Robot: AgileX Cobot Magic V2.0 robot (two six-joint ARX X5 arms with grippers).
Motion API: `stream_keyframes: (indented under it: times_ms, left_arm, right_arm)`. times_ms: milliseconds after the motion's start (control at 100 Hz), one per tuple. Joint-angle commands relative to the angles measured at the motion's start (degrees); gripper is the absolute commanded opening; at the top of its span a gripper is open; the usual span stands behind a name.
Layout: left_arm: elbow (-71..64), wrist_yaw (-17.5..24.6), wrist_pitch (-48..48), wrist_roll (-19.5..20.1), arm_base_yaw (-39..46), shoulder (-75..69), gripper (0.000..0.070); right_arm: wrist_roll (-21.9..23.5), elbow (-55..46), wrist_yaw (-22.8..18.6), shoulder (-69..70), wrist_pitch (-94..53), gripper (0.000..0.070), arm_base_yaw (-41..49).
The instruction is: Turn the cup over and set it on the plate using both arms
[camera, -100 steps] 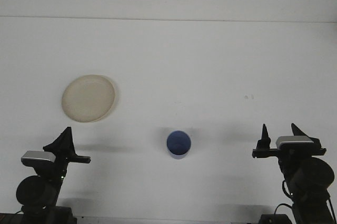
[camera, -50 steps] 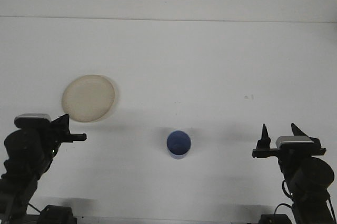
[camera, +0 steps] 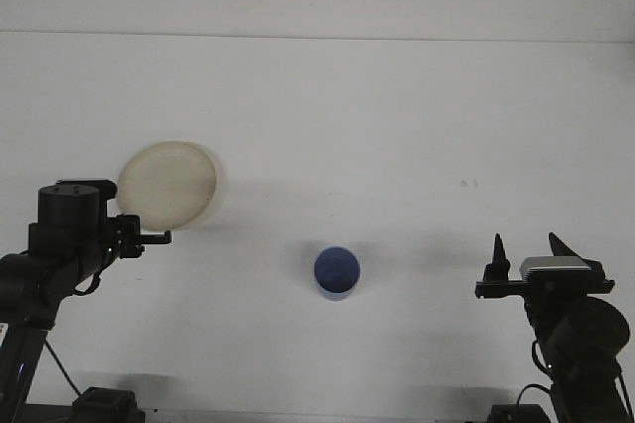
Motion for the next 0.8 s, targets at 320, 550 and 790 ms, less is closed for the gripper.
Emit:
stream_keyframes:
  times_ms: [320,550,790]
  left_arm:
    - [0.9,0.0,0.0,0.2,0.0,0.3,0.0286]
    - [0.9,0.0,-0.4,0.3,0.0,0.3,0.0446]
    - [2.4,3.1,-2.5,0.1,-2.0,0.9,0.0474]
  right_arm:
    - [0.6,0.4,0.0,0.2,0.7,0.0547,0.0]
    - [0.6,0.4,0.0,0.2,0.7,0.0547,0.0]
    - [0.6,0.4,0.0,0.2,0.7,0.0547,0.0]
